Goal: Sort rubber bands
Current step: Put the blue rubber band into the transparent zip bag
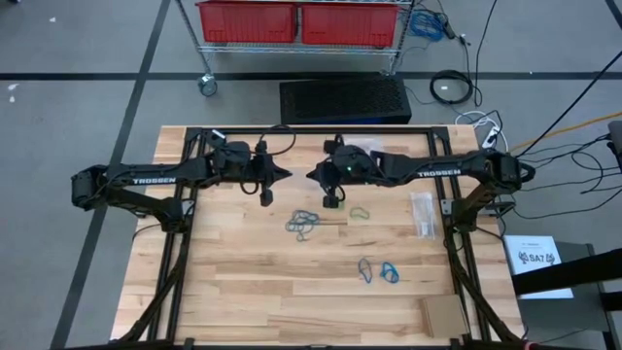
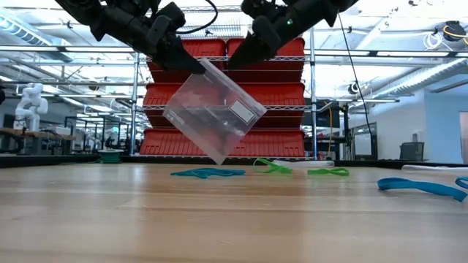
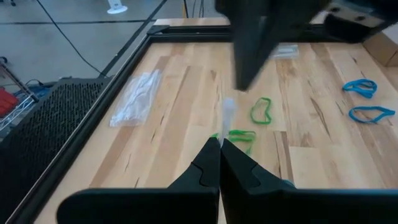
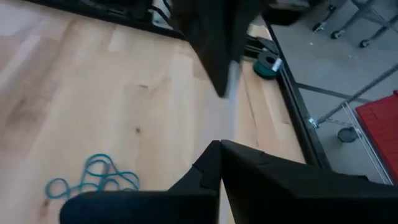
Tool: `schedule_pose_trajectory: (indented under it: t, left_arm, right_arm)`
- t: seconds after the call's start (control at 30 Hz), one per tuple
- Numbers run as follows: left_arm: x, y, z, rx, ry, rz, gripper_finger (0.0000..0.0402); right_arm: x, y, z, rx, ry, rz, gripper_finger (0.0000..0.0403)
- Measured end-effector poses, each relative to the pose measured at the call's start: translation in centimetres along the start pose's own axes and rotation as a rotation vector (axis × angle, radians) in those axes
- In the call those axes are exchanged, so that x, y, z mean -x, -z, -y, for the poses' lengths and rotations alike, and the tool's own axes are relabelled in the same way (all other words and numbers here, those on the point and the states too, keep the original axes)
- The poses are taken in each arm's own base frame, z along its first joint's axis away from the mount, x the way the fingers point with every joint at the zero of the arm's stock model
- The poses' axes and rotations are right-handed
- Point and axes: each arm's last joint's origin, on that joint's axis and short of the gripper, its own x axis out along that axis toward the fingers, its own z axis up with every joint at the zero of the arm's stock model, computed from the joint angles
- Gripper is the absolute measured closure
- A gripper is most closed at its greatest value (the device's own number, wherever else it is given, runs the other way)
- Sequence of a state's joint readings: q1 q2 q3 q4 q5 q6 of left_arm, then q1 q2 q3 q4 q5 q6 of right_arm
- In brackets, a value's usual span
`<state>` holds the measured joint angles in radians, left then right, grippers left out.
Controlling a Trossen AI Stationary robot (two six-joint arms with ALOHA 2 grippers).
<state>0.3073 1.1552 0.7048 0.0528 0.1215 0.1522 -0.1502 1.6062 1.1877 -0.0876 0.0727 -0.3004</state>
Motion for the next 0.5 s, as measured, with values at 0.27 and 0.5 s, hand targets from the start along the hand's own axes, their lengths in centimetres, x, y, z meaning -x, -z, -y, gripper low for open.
schedule_pose_trajectory:
  t: [0.27, 0.5]
  left_arm:
    - [-0.4, 0.2, 0.0, 0.01, -0.002, -0.011, 0.0402]
    - [-0.4, 0.2, -0.1, 0.011, -0.003, -0.005, 0.0402]
  right_arm:
    - [-0.5, 0.4, 0.3, -0.005, 0.012, -0.014, 0.0403]
    - [-2.2, 1.4, -0.1, 0.0, 0.001, -0.048, 0.0403]
